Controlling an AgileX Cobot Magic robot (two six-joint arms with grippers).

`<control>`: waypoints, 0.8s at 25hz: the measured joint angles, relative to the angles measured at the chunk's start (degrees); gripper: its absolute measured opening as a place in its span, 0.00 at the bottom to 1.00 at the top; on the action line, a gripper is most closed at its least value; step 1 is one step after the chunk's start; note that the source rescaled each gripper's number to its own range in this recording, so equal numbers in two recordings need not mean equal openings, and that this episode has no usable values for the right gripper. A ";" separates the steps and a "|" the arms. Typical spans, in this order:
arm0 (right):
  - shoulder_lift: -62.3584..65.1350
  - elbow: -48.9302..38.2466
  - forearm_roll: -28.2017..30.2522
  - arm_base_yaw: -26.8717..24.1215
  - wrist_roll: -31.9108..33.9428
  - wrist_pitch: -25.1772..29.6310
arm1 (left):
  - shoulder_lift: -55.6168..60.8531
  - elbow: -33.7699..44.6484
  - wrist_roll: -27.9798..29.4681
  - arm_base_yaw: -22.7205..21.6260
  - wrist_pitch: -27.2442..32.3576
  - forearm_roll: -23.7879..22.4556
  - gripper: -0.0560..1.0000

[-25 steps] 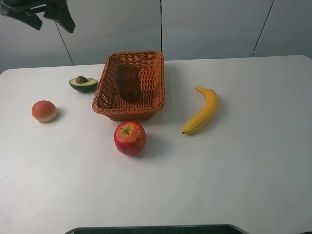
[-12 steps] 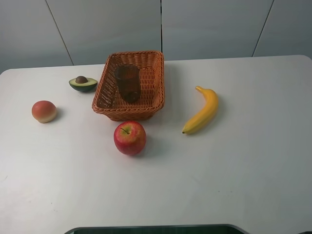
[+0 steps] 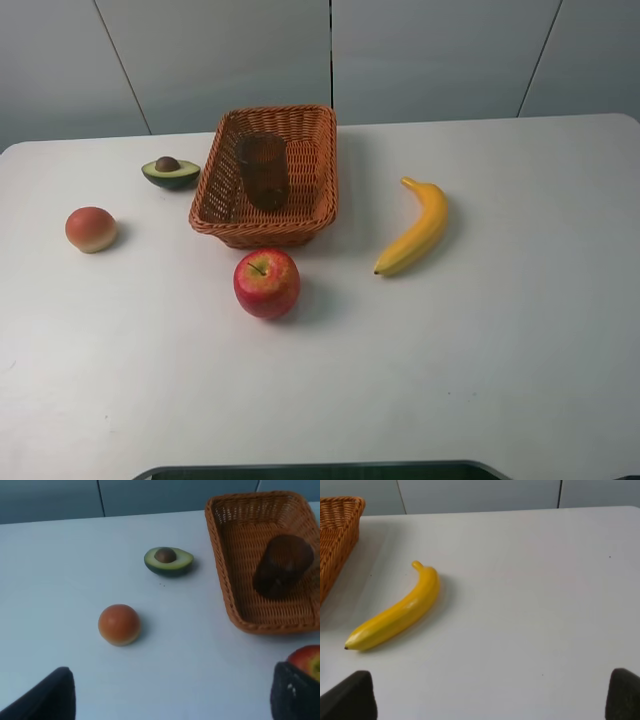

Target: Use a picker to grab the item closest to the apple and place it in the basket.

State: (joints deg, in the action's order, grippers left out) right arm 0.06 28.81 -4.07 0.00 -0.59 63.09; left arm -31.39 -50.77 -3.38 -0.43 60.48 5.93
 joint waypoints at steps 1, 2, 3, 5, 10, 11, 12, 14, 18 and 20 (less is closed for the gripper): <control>0.00 0.00 0.00 0.00 0.00 0.00 | 2.23 1.18 -0.32 0.00 0.60 0.00 1.00; 0.00 0.00 0.00 0.00 0.00 0.00 | 4.45 2.47 -0.78 0.00 1.01 0.12 1.00; 0.00 0.00 0.00 0.00 0.00 0.00 | 6.22 3.57 -1.18 0.00 1.13 0.12 1.00; 0.00 0.00 0.00 0.00 0.00 0.00 | 10.19 6.32 -1.30 0.00 1.13 0.23 1.00; 0.00 0.00 0.00 0.00 0.00 0.00 | 17.82 12.88 -1.42 0.00 1.37 0.47 1.00; 0.00 0.00 0.00 0.00 0.00 0.00 | 19.31 13.96 -1.52 0.00 1.49 0.74 1.00; 0.00 0.00 0.00 0.00 0.00 0.00 | 20.77 14.81 -1.52 0.00 1.59 0.90 1.00; 0.00 0.00 0.00 0.00 0.00 0.00 | 23.61 16.01 -1.74 0.00 1.74 1.15 1.00; 0.00 0.00 0.00 0.00 0.00 0.00 | 29.78 17.78 -3.05 0.00 2.22 1.29 1.00; 0.00 0.00 0.00 0.00 0.00 0.00 | 31.06 18.88 -3.45 0.00 3.65 0.66 1.00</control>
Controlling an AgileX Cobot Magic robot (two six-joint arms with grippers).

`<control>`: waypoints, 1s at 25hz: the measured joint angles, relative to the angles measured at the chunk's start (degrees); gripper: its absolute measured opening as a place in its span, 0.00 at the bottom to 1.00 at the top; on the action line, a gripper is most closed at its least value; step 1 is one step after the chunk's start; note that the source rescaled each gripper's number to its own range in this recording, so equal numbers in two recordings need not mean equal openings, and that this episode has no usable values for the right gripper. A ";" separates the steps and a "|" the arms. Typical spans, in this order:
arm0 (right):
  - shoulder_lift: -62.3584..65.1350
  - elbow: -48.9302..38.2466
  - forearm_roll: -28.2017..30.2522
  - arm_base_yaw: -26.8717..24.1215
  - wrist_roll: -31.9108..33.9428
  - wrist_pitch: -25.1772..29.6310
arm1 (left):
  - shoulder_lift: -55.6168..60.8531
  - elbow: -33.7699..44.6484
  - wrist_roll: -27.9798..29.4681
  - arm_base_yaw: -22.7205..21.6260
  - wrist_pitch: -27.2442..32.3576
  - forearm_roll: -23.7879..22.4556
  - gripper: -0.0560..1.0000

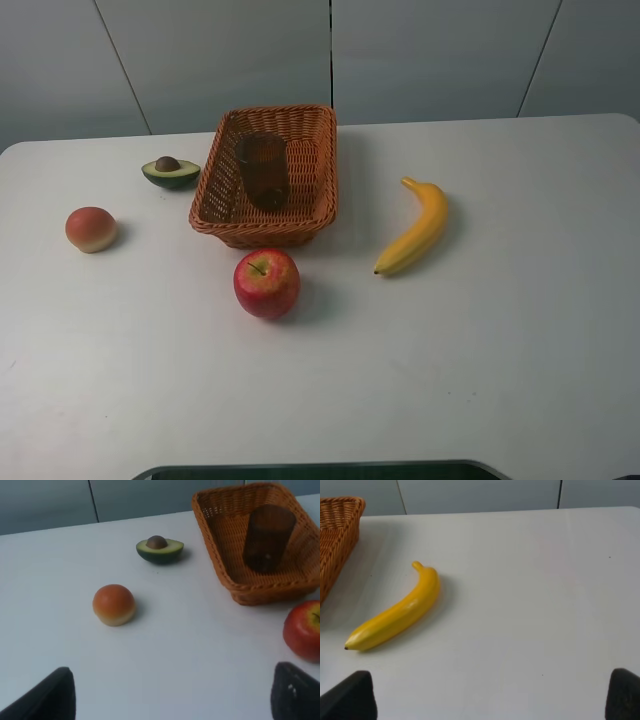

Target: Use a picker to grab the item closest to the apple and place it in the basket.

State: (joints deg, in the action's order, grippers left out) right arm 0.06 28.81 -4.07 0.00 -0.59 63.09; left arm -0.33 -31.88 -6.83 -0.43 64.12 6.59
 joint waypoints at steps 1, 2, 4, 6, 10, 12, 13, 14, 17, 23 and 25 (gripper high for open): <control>0.00 0.00 0.00 0.00 0.00 0.00 | 0.07 0.30 -0.13 0.00 0.74 -0.34 1.00; 0.00 0.00 0.00 0.00 0.00 0.00 | 0.07 0.54 -0.13 0.00 0.97 -0.60 1.00; 0.00 0.00 0.00 0.00 0.00 0.00 | 0.19 0.67 -0.24 0.00 0.97 -0.85 1.00; 0.00 0.00 0.00 0.00 0.00 0.00 | 0.33 0.81 -0.24 0.00 0.97 -1.07 1.00; 0.00 0.00 0.00 0.00 0.00 0.00 | 0.33 2.11 -0.36 0.00 -1.05 -1.51 1.00; 0.00 0.00 0.00 0.00 0.00 0.00 | 0.33 2.21 -0.36 0.00 -1.40 -1.62 1.00; 0.00 0.00 0.00 0.00 0.00 0.00 | 0.33 2.21 -0.36 0.00 -1.51 -1.62 1.00; 0.00 0.00 0.00 0.00 0.00 0.00 | 0.33 2.21 -0.36 0.00 -1.51 -1.62 1.00; 0.00 0.00 0.00 0.00 0.00 0.00 | 0.33 2.21 -0.36 0.00 -1.62 -1.62 1.00; 0.00 0.00 0.00 0.00 0.00 0.00 | 0.33 2.21 -0.36 0.00 -1.72 -1.71 1.00; 0.00 0.00 0.00 0.00 0.00 0.00 | 0.33 2.21 -0.36 0.00 -1.72 -1.71 1.00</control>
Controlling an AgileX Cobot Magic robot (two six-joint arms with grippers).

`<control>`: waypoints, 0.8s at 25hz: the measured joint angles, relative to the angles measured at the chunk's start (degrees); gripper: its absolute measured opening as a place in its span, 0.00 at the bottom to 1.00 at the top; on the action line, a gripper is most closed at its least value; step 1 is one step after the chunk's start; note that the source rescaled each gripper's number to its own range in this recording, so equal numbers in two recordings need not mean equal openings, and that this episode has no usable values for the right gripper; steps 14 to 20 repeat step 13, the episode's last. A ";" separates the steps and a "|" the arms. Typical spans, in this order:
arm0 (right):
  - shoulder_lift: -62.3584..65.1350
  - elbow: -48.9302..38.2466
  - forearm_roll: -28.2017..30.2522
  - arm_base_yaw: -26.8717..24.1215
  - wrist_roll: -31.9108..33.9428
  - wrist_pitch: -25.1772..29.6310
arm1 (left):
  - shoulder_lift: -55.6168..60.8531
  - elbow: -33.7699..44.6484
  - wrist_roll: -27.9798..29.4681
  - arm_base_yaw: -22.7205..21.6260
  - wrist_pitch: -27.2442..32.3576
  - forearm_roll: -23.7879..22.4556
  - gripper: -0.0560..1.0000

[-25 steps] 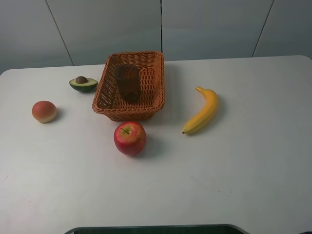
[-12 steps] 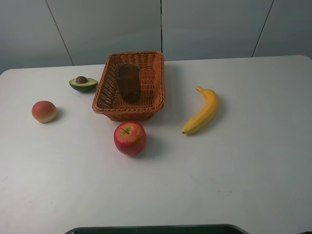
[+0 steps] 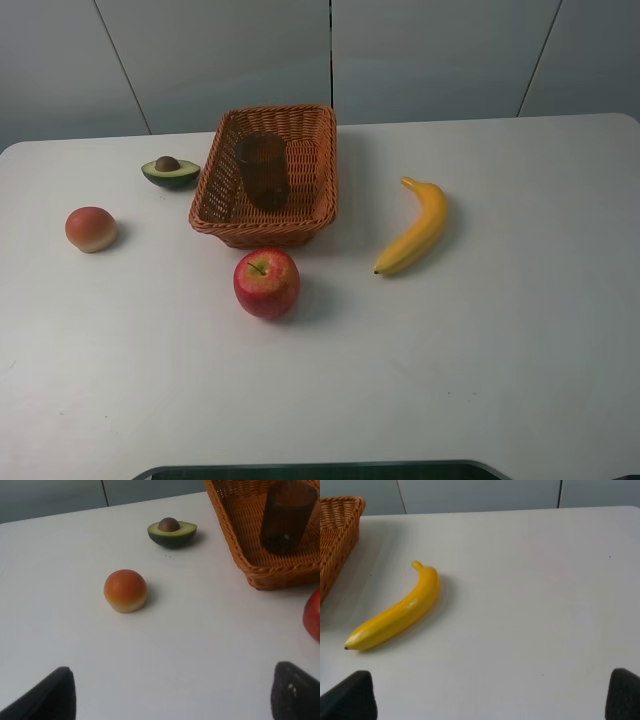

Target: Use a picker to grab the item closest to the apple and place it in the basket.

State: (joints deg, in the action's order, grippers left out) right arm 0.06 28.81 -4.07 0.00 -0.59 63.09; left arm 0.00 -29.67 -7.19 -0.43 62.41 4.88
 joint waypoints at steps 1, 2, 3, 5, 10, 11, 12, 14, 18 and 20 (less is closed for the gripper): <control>0.00 0.00 0.00 0.00 0.00 0.00 | 0.00 0.00 0.00 0.00 0.00 0.00 1.00; 0.00 0.00 0.00 0.00 0.00 0.00 | 0.00 0.00 0.00 0.00 0.00 0.00 1.00; 0.00 0.00 0.00 0.00 0.00 0.00 | 0.00 0.00 0.00 0.00 0.00 0.00 1.00; 0.00 0.00 0.00 0.00 0.00 0.00 | 0.00 0.00 0.00 0.00 0.00 0.00 1.00; 0.00 0.00 0.00 0.00 0.00 0.00 | 0.00 0.00 -0.45 0.00 0.00 0.00 1.00; 0.00 0.00 0.00 0.00 0.00 0.00 | 0.00 0.00 -0.45 0.00 0.00 0.00 1.00; 0.00 0.00 0.00 0.00 0.00 0.00 | 0.00 0.00 -0.45 0.00 0.00 0.00 1.00; 0.00 0.00 0.00 0.00 0.00 0.00 | 0.00 0.00 -0.45 0.00 0.00 0.00 1.00; 0.00 0.00 0.00 0.00 0.00 0.00 | 0.00 0.00 -0.45 0.00 0.00 0.00 1.00; 0.00 0.00 0.00 0.00 0.00 0.00 | 0.00 0.00 -0.45 0.00 0.00 0.00 1.00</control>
